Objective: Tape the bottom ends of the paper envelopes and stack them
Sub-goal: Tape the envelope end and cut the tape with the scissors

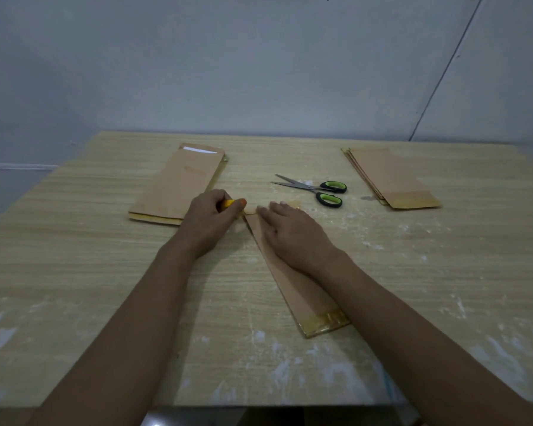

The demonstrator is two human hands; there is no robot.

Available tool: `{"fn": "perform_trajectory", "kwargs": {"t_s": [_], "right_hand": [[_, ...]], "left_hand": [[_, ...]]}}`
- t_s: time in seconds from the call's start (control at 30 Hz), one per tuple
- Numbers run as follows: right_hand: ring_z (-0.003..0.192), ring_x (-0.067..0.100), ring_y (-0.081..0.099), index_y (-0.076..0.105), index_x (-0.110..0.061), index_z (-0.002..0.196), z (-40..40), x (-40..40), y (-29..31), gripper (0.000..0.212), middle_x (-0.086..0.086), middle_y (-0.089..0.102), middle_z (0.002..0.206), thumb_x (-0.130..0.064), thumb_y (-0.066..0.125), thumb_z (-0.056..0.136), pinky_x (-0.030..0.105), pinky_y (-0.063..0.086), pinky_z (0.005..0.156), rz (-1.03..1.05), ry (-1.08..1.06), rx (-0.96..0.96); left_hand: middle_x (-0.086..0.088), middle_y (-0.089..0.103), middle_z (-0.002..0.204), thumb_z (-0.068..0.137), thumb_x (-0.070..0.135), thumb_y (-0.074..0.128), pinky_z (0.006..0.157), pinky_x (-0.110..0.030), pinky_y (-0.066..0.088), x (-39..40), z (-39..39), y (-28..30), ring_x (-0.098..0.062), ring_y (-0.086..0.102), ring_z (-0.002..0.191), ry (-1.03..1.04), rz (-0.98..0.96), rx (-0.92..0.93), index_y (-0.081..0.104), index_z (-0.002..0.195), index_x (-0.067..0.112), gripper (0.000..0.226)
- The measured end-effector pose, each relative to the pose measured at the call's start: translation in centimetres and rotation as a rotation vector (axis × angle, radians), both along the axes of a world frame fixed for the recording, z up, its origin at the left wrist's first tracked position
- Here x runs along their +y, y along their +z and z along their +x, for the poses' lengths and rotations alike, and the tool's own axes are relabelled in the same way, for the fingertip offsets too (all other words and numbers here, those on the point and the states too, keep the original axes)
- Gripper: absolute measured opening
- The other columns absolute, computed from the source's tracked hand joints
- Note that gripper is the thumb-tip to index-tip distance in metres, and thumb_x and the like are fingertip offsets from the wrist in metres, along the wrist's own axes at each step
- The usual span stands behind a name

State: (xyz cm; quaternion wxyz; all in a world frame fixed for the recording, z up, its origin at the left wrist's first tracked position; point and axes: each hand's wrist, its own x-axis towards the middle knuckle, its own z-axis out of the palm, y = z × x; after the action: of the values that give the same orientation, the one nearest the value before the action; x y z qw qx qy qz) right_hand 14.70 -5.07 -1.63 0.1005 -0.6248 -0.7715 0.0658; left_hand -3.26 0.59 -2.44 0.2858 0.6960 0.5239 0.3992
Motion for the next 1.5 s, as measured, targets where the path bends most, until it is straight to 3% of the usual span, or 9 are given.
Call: {"fn": "perform_trajectory", "kwargs": {"t_s": [0.17,0.4,0.63,0.73,0.9,1.03,1.13,1.27,1.5], "right_hand": [[0.150,0.023,0.019,0.027,-0.021,0.156,-0.2,0.1,0.4,0.050,0.008,0.024,0.162,-0.028,0.029,0.106,0.036,0.019,0.118,-0.047,-0.005,-0.060],[0.150,0.024,0.017,0.025,-0.020,0.156,-0.4,0.2,0.4,0.051,0.009,0.022,0.163,-0.025,0.029,0.106,0.040,0.018,0.120,-0.077,-0.011,-0.060],[0.151,0.028,0.015,0.017,-0.027,0.158,-0.7,0.0,0.2,0.055,0.003,0.014,0.165,-0.023,0.030,0.105,0.051,0.015,0.120,-0.058,-0.009,0.028],[0.151,0.028,0.016,0.020,-0.027,0.157,-0.7,0.2,0.2,0.050,0.001,0.019,0.164,-0.026,0.024,0.107,0.051,0.017,0.119,-0.057,0.009,-0.085],[0.150,0.025,0.018,0.021,-0.033,0.155,-0.5,0.4,0.2,0.048,-0.002,0.021,0.163,-0.032,0.021,0.107,0.049,0.022,0.118,-0.033,0.009,-0.177],[0.150,0.022,0.016,0.024,-0.022,0.156,-0.7,-0.1,-0.2,0.051,0.002,0.020,0.164,-0.029,0.027,0.105,0.046,0.016,0.120,-0.014,-0.057,-0.086],[0.151,0.024,0.015,0.023,-0.014,0.156,-0.3,-0.2,-0.2,0.059,0.010,0.018,0.163,-0.036,0.031,0.101,0.049,0.015,0.120,-0.026,-0.163,-0.064],[0.152,0.027,0.009,0.019,-0.013,0.156,0.0,-0.3,-0.1,0.067,0.008,0.014,0.165,-0.043,0.031,0.098,0.059,0.013,0.118,-0.048,-0.230,-0.079],[0.150,0.033,0.012,0.022,-0.021,0.155,0.4,-0.1,-0.2,0.075,0.011,0.019,0.162,-0.059,0.038,0.092,0.059,0.015,0.115,-0.038,-0.295,-0.060]], "left_hand": [[-0.006,0.054,0.066,0.087,0.030,0.074,0.059,-0.029,0.039,-0.3,0.2,0.1,-0.014,0.046,0.061,0.029,0.038,0.041,0.063,0.075,0.002,0.032],[-0.001,0.050,0.061,0.081,0.020,0.077,0.049,-0.010,0.034,-0.6,0.3,0.4,-0.006,0.044,0.057,0.096,0.045,0.053,0.059,0.068,0.005,0.027],[-0.002,0.052,0.056,0.081,0.023,0.076,0.048,-0.013,0.033,-0.4,-0.1,0.2,-0.003,0.044,0.049,0.077,0.049,0.027,0.059,0.065,0.002,0.032],[-0.006,0.056,0.059,0.081,0.026,0.077,0.053,-0.020,0.036,-0.2,-0.1,0.0,-0.010,0.045,0.054,0.076,0.049,0.032,0.060,0.064,0.004,0.032],[-0.004,0.053,0.057,0.082,0.025,0.077,0.050,-0.014,0.033,-0.2,0.1,0.0,-0.009,0.044,0.054,0.063,0.052,0.034,0.058,0.063,0.005,0.034],[-0.001,0.051,0.054,0.081,0.023,0.076,0.049,-0.014,0.033,-0.2,0.1,0.0,-0.005,0.042,0.050,0.073,0.051,0.036,0.057,0.061,0.005,0.033],[0.001,0.049,0.052,0.082,0.023,0.075,0.049,-0.016,0.032,-0.1,0.0,-0.1,-0.005,0.042,0.049,0.078,0.053,0.050,0.056,0.060,0.008,0.033],[0.001,0.048,0.054,0.082,0.024,0.075,0.047,-0.015,0.031,-0.2,0.0,0.0,-0.006,0.042,0.052,0.071,0.056,0.058,0.056,0.062,0.005,0.033],[0.001,0.048,0.054,0.083,0.025,0.074,0.049,-0.018,0.031,-0.1,0.0,0.0,-0.007,0.041,0.053,0.057,0.054,0.067,0.055,0.061,0.009,0.033]]}}
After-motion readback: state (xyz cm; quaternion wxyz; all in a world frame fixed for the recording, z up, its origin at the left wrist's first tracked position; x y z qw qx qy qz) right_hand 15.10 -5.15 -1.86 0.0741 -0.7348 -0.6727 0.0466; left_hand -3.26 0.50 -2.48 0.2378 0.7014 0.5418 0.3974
